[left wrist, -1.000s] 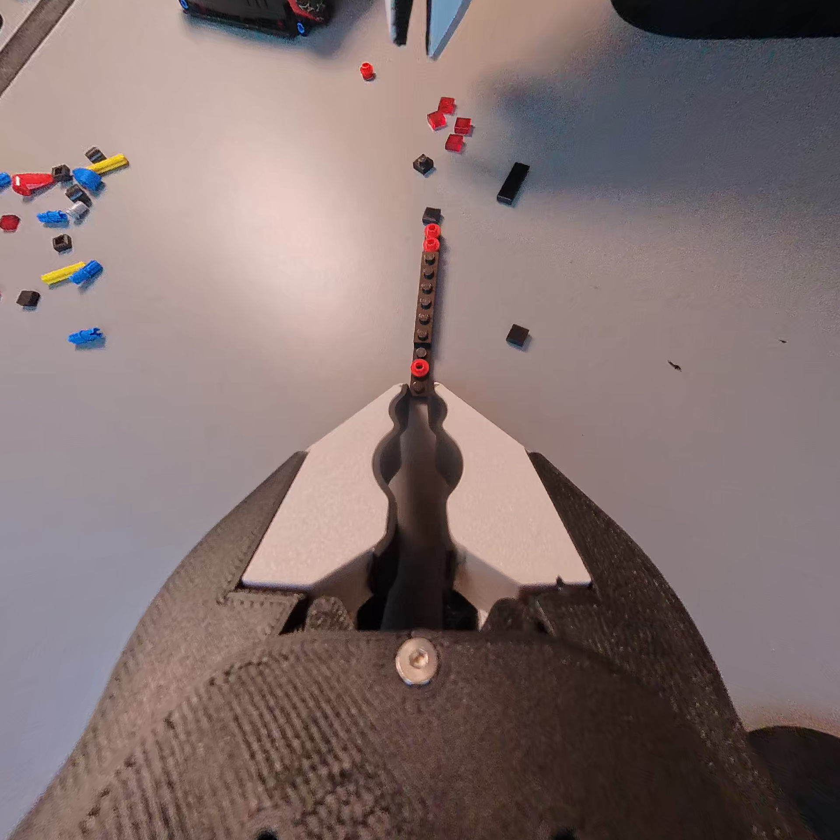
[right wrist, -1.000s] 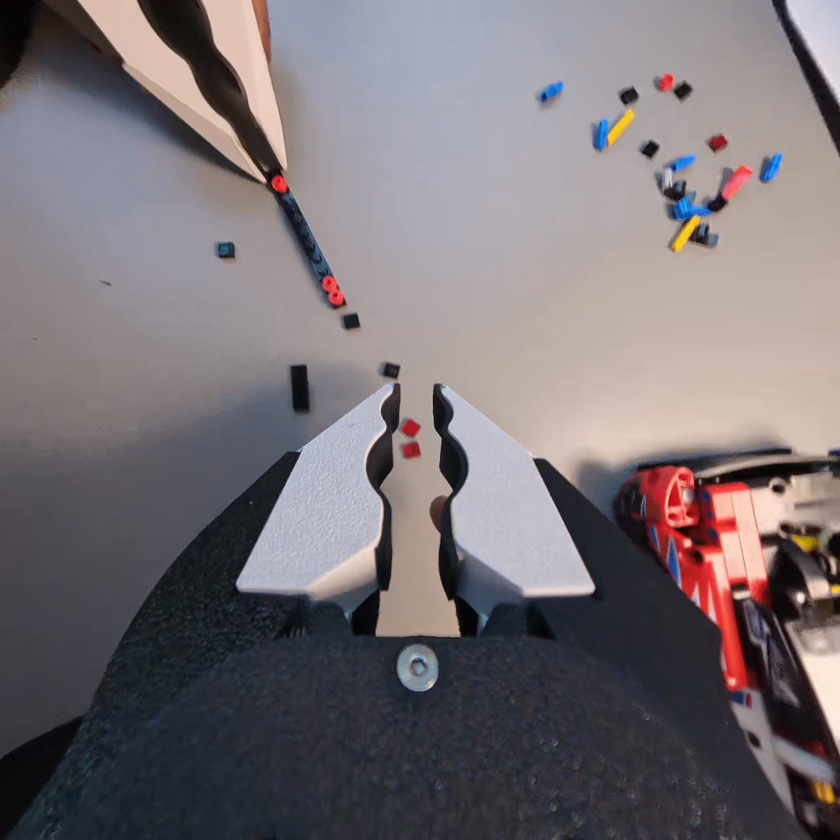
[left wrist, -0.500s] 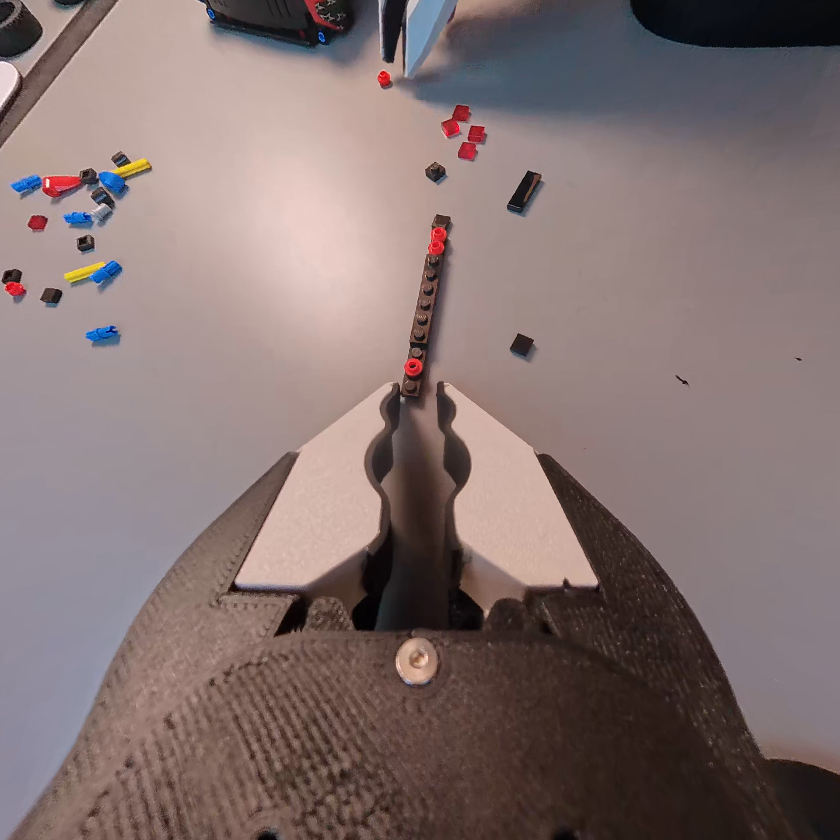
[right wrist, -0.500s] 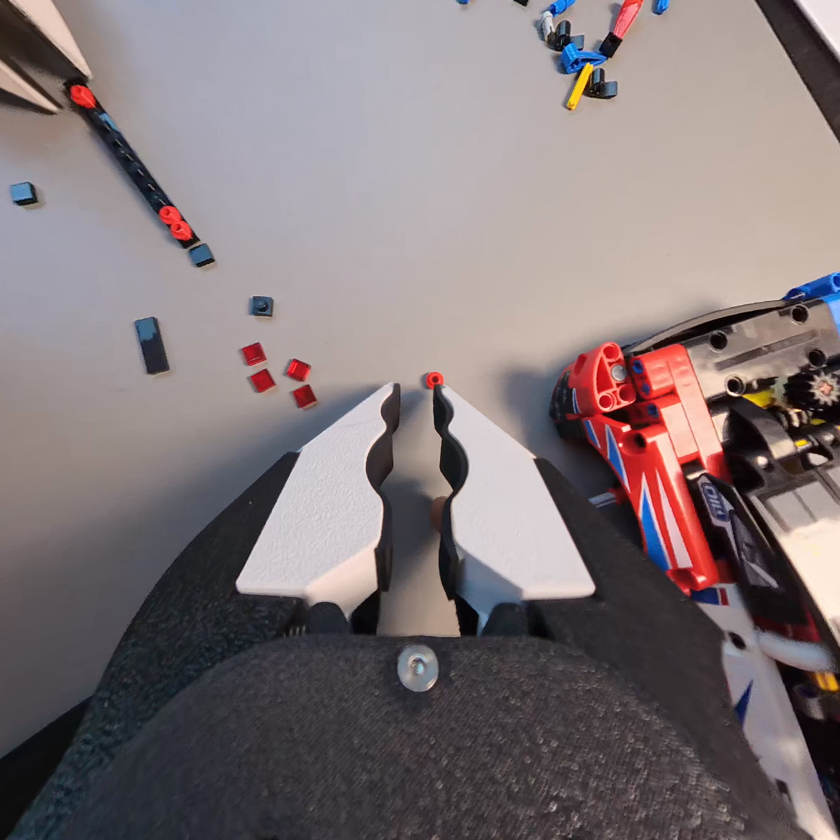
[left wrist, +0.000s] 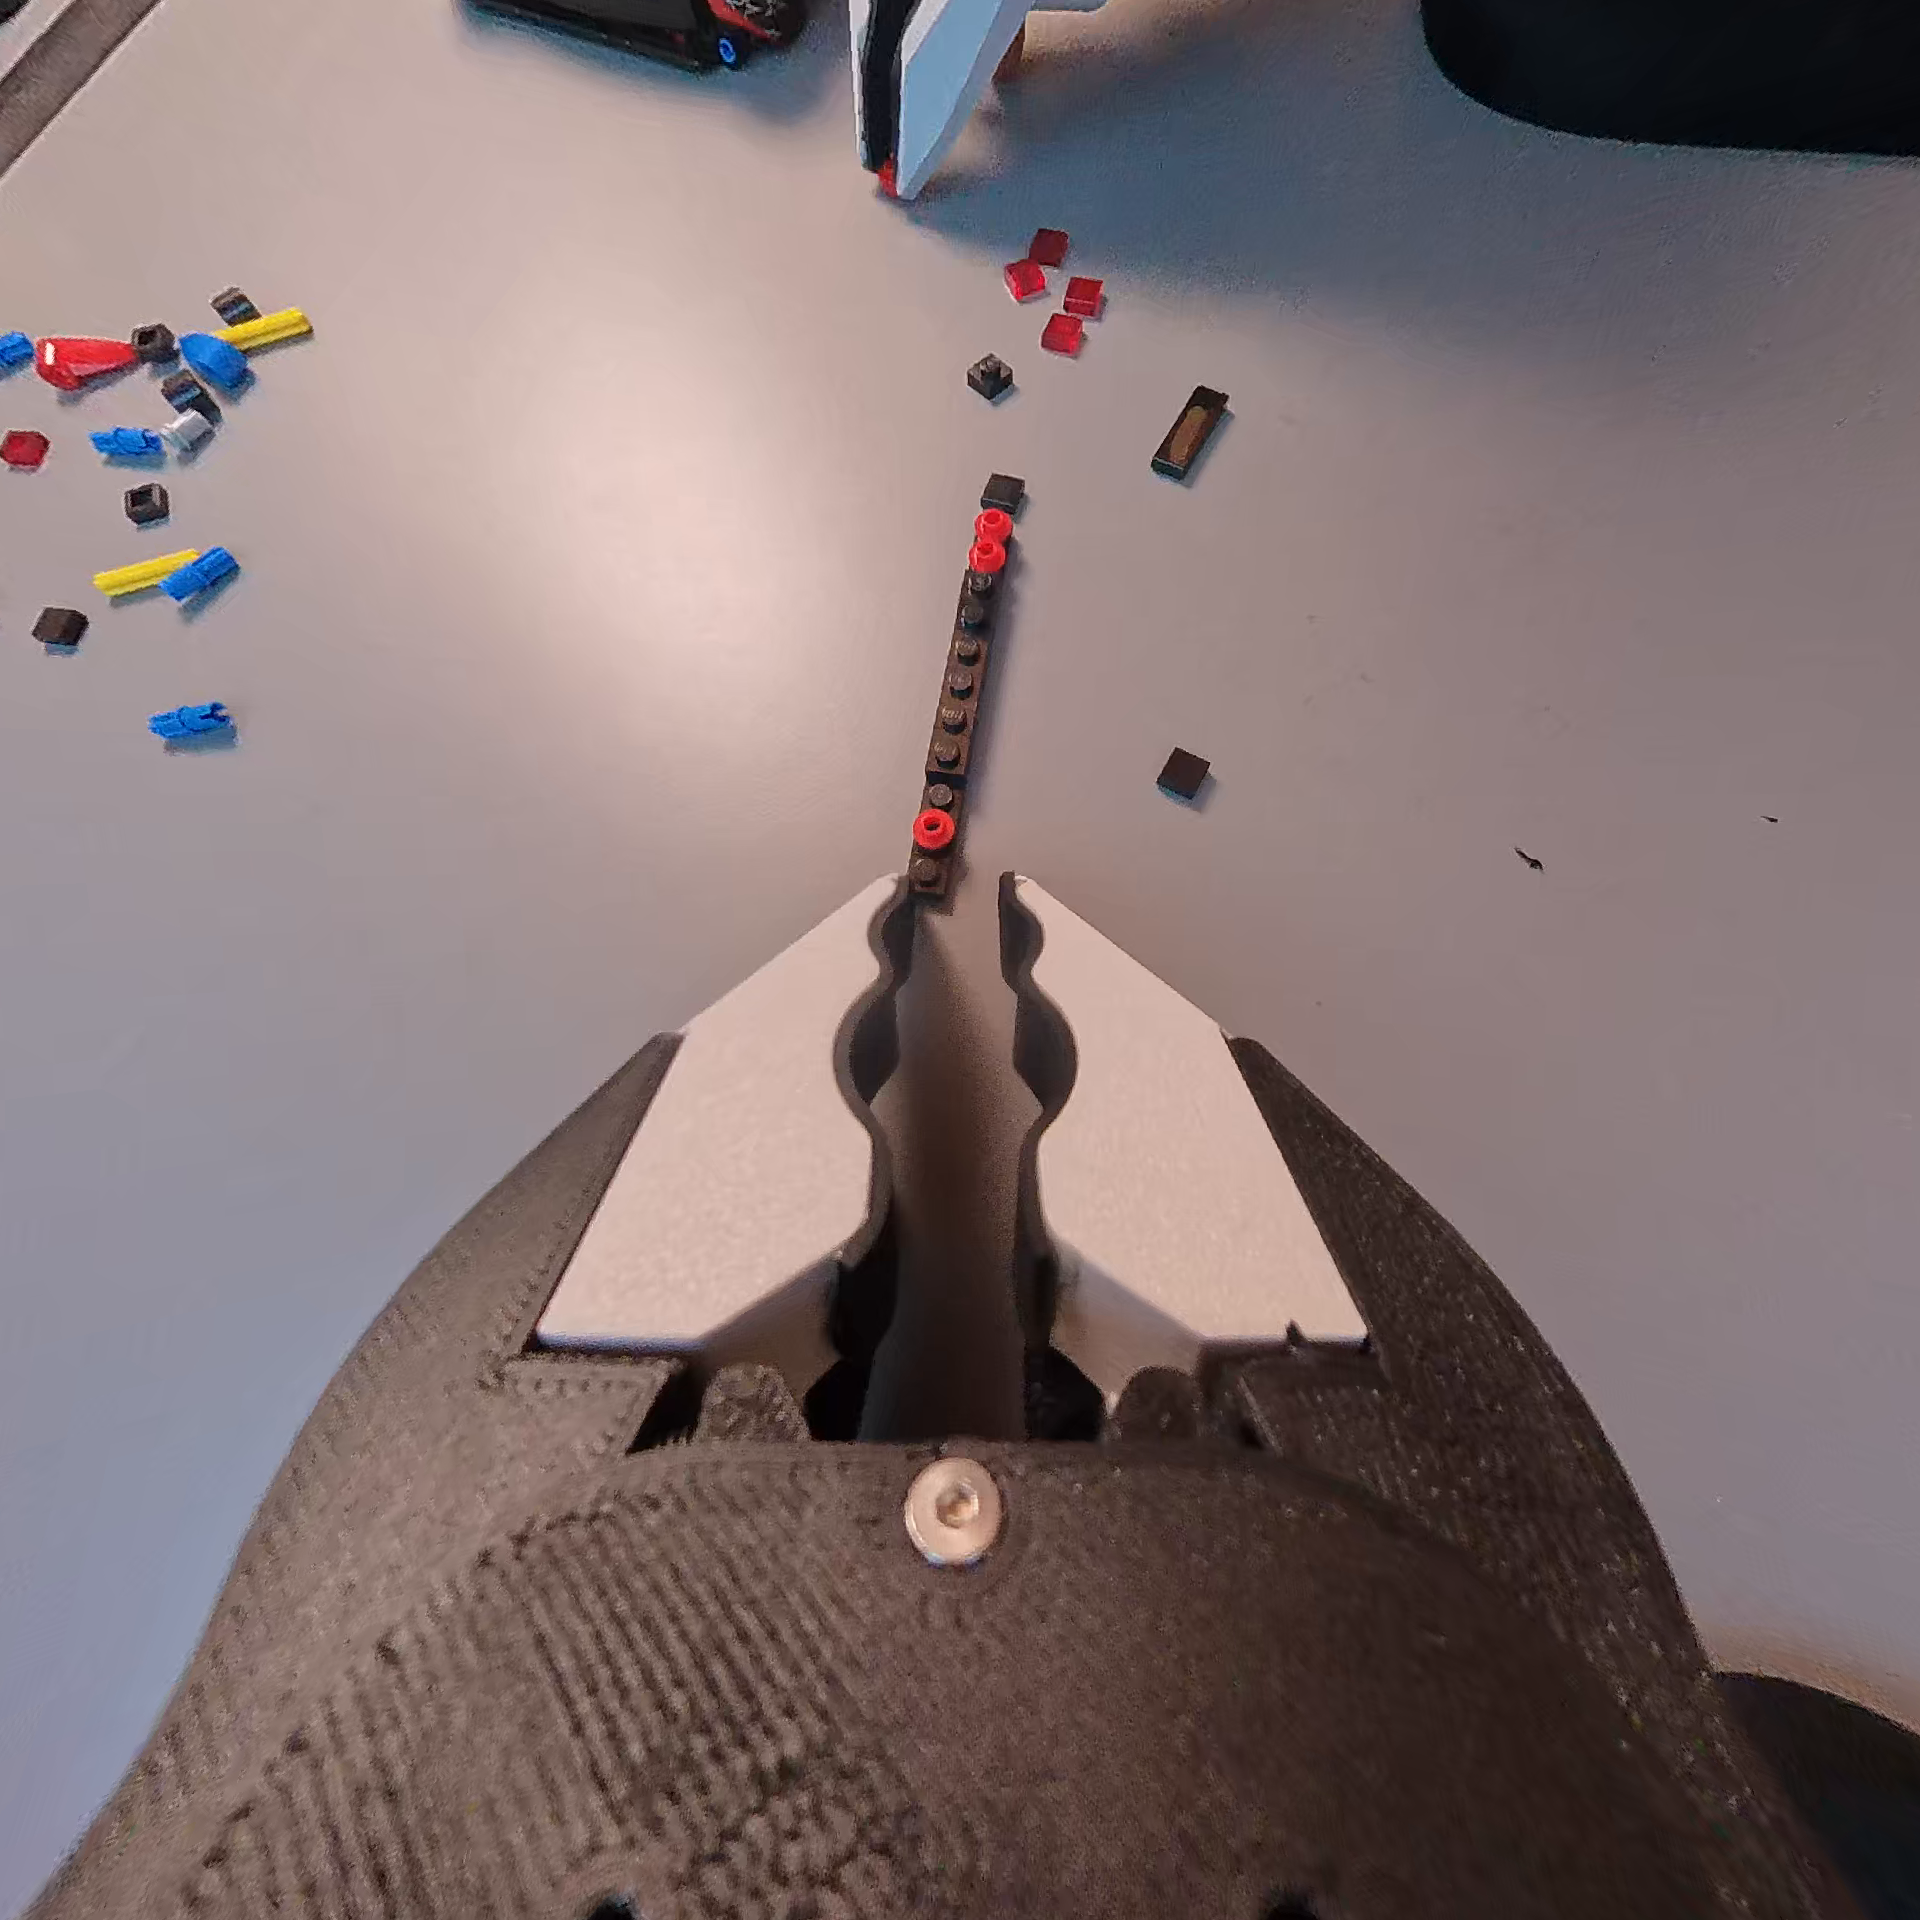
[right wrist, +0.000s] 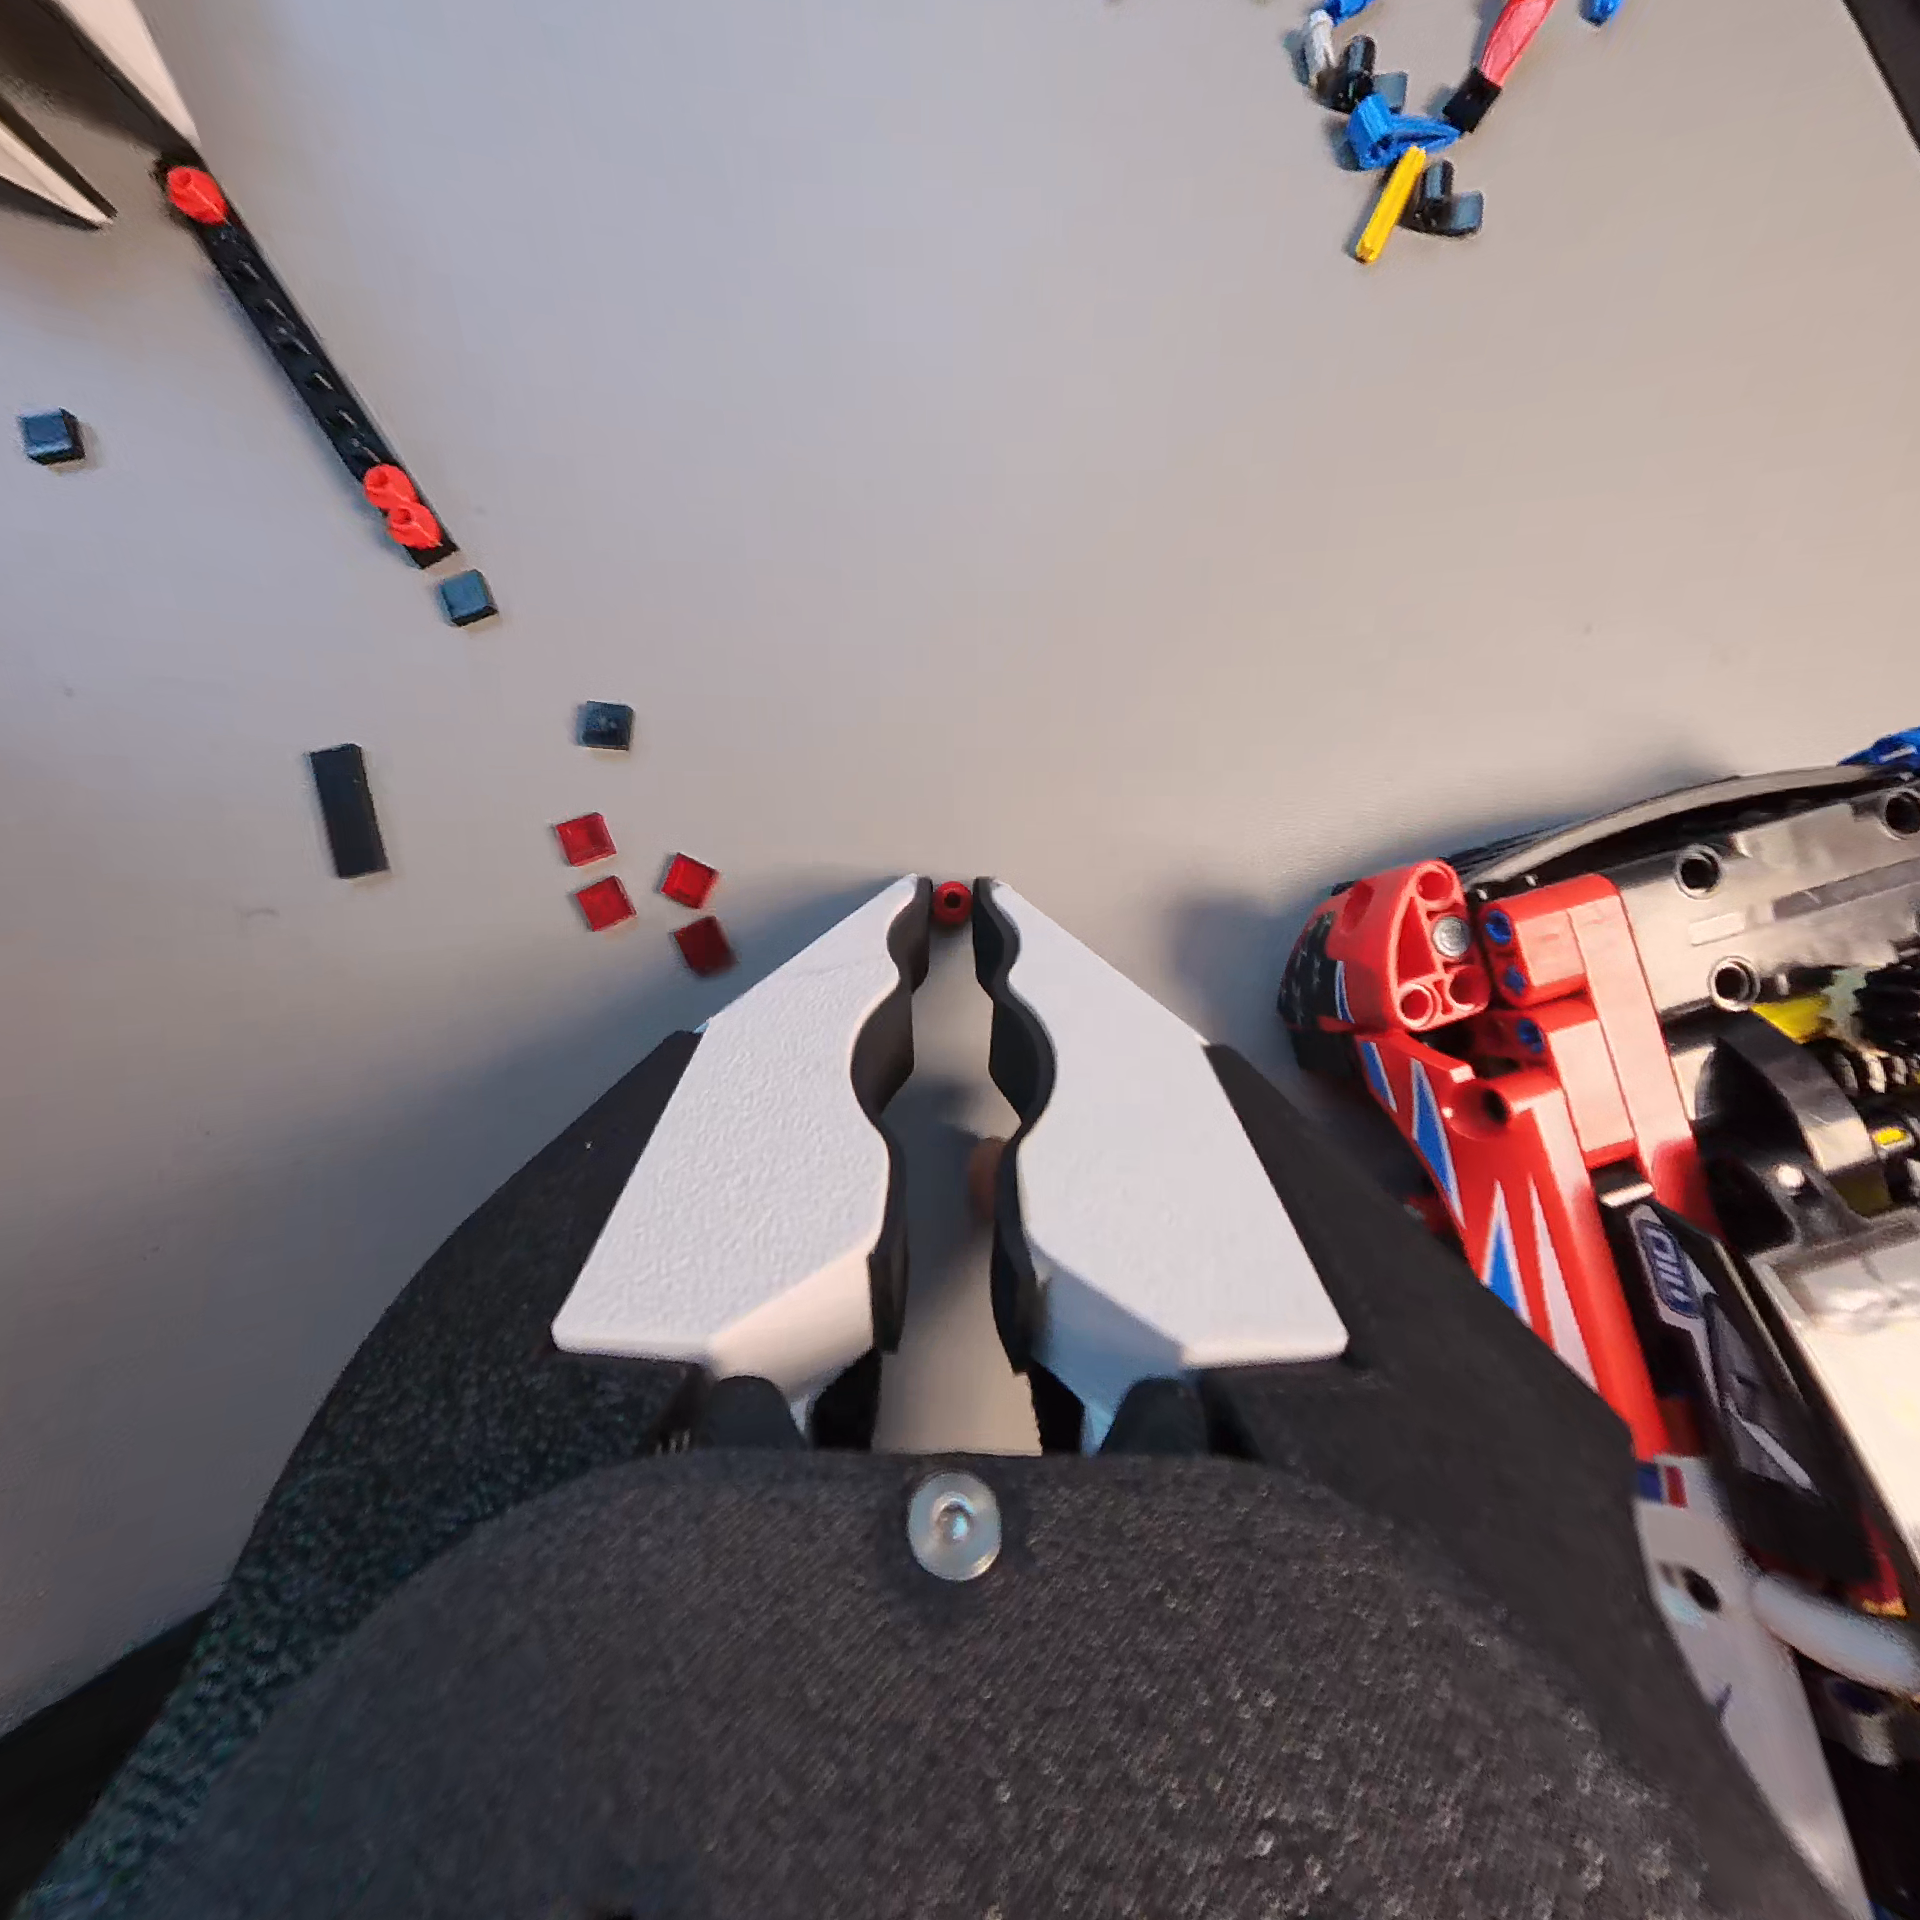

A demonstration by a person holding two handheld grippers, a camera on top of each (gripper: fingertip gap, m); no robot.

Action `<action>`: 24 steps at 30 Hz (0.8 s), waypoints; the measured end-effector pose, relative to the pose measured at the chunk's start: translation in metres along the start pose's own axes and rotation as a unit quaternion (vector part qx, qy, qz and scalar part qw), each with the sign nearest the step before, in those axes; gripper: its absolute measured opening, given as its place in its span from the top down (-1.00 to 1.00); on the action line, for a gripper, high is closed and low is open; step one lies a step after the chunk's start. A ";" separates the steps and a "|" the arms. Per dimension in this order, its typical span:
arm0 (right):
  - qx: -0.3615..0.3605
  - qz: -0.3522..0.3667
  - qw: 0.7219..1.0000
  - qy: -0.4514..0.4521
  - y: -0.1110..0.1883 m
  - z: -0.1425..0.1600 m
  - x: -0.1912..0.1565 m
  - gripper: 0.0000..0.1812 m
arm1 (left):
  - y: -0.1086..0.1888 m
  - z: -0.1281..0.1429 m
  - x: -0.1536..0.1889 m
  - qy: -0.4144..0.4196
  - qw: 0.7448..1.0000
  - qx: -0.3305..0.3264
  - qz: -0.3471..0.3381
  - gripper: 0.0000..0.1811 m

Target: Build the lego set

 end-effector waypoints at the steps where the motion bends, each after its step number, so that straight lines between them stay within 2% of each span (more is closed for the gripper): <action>1: 0.012 -0.005 1.000 0.005 0.000 -0.004 -0.005 0.94 | 0.000 -0.001 0.001 -0.003 1.000 0.000 0.001 0.86; 7: 0.097 -0.094 0.983 0.121 -0.011 -0.070 -0.073 0.95 | -0.002 -0.002 0.005 -0.013 1.000 0.001 0.002 0.93; 12: 0.071 -0.149 0.962 0.217 -0.045 -0.108 -0.111 0.95 | 0.001 0.000 0.002 -0.001 1.000 0.004 0.011 0.86; 17: 0.013 -0.160 0.952 0.262 -0.069 -0.120 -0.117 0.95 | 0.004 0.003 -0.002 0.001 1.000 0.003 0.013 0.82; 24: -0.028 -0.171 0.948 0.266 -0.078 -0.117 -0.114 0.95 | 0.004 0.003 -0.002 -0.001 1.000 0.002 0.013 0.82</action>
Point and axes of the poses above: each gripper's, where its closed fingertips meet, y back along the fingers, z out of its underside, x = y × z across the jaws, the point moved 9 cm from there along y, back along the fingers, and after that the axes turned 5 degrees about -z, right-handed, at the moved point
